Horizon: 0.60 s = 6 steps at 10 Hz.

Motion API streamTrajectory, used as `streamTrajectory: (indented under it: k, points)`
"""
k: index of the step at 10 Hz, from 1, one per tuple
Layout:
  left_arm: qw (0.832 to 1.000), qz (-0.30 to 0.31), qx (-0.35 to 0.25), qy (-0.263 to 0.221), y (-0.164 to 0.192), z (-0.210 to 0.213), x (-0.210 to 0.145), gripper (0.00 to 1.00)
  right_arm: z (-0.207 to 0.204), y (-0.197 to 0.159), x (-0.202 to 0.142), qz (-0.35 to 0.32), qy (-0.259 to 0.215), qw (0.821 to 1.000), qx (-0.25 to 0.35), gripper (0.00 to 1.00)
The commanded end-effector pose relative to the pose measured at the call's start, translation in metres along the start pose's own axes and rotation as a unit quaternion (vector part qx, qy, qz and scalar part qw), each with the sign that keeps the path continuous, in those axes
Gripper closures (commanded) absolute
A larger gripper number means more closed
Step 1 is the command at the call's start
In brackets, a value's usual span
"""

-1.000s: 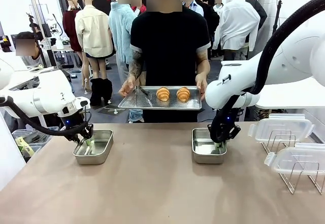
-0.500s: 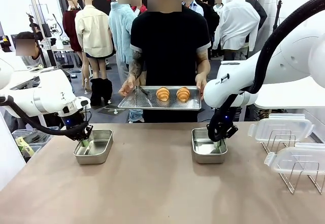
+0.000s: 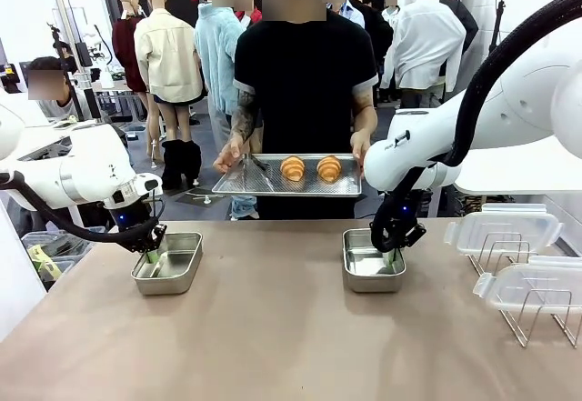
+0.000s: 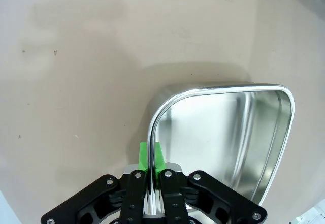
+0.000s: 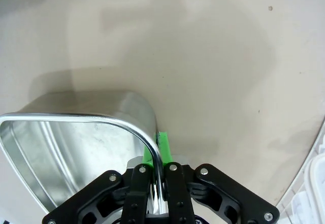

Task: Place the bread in airtight containers.
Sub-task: Lift both Airtight Container, then once an object is inside an Airtight Container , place the container in the center of the table.

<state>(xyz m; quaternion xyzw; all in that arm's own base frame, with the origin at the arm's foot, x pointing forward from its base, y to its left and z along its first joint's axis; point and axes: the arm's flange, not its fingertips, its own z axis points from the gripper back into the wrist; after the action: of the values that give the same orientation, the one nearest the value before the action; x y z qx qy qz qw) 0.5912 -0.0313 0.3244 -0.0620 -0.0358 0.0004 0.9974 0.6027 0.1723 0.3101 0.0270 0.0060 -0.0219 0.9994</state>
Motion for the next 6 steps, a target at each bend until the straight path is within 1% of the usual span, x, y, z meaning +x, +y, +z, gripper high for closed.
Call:
streamTrajectory:
  k: [1, 6]
  points:
    - [1.000, -0.001, 0.001, -0.004, 0.0005, 0.0003, 0.0012, 1.00, -0.0019, -0.0014, -0.0011, 0.006, -0.006, 1.000, 0.002, 1.00]
    - [1.000, -0.001, 0.001, -0.004, 0.0005, 0.0003, 0.0012, 1.00, -0.0019, -0.0014, -0.0011, 0.006, -0.006, 1.000, 0.002, 1.00]
